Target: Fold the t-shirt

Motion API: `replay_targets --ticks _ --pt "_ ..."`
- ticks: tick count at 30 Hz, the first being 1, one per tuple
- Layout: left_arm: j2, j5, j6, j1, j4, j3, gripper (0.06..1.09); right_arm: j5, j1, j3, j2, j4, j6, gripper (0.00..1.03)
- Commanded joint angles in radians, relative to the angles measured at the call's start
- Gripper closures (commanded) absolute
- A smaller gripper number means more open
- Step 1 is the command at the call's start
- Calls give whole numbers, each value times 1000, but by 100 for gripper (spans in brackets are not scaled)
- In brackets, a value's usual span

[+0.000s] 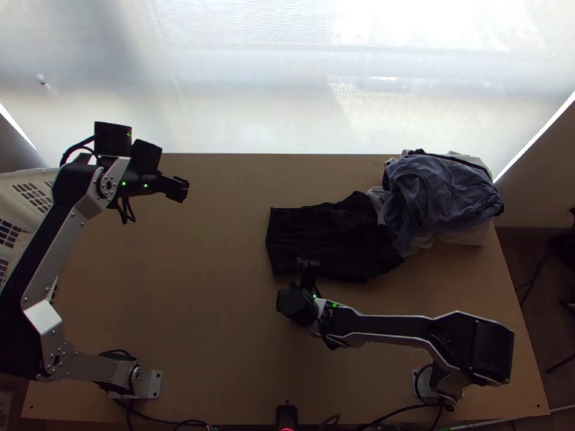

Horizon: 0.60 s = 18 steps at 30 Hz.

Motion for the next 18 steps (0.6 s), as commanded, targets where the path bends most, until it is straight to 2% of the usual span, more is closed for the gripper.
replay_targets --ticks 1,12,18 --pt "-25 9 29 63 3 -16 11 2 -9 4 54 60 -84 4" --pt "-61 32 63 145 4 -31 11 12 -118 22 145 215 -263 4" --pt "-77 55 85 195 4 -45 11 15 -191 70 192 248 -335 4"
